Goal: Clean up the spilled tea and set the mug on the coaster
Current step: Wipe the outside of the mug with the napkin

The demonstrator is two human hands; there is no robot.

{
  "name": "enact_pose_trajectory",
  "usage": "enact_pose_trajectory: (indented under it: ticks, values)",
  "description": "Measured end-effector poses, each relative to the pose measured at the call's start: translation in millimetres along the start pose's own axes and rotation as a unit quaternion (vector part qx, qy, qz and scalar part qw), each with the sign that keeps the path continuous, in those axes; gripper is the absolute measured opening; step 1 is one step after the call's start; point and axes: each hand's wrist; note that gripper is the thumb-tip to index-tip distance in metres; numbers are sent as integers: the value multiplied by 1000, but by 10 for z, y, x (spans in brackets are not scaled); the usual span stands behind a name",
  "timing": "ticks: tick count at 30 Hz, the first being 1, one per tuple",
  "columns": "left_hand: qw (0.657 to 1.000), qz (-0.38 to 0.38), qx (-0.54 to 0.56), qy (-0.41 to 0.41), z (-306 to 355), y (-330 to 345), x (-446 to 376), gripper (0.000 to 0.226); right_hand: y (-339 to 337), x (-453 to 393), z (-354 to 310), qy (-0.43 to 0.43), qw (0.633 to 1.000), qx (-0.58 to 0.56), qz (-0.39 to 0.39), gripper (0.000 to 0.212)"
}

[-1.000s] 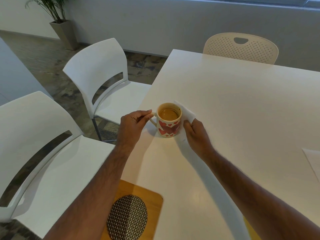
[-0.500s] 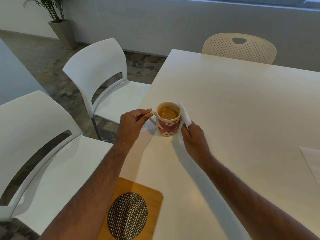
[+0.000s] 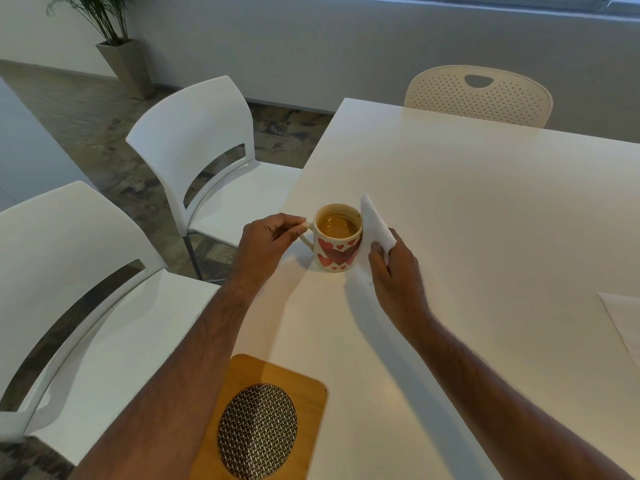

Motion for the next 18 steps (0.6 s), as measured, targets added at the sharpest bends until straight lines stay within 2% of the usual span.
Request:
enact_pose_trajectory:
  ticks: [3, 6, 12, 18]
  values:
    - [998, -46, -28, 8, -8, -46, -51, 26, 5, -58, 18, -12, 999, 6, 34, 16]
    - [997, -67, -29, 17, -32, -55, -70, 29, 20, -122, 48, -18, 999, 4, 47, 17]
    - [998, -43, -31, 22, -45, 6, -65, 27, -3, -164, 101, -31, 999, 11, 36, 22]
    - [999, -35, -23, 19, -67, 15, -70, 29, -3, -114, 167, -2, 1000, 21, -10, 13]
Point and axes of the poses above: each hand's wrist, its own x-axis away from the middle knuckle, its own y-axis out of the palm, z = x × y, and after that the axes turned 7 degrees about -y, right-handed
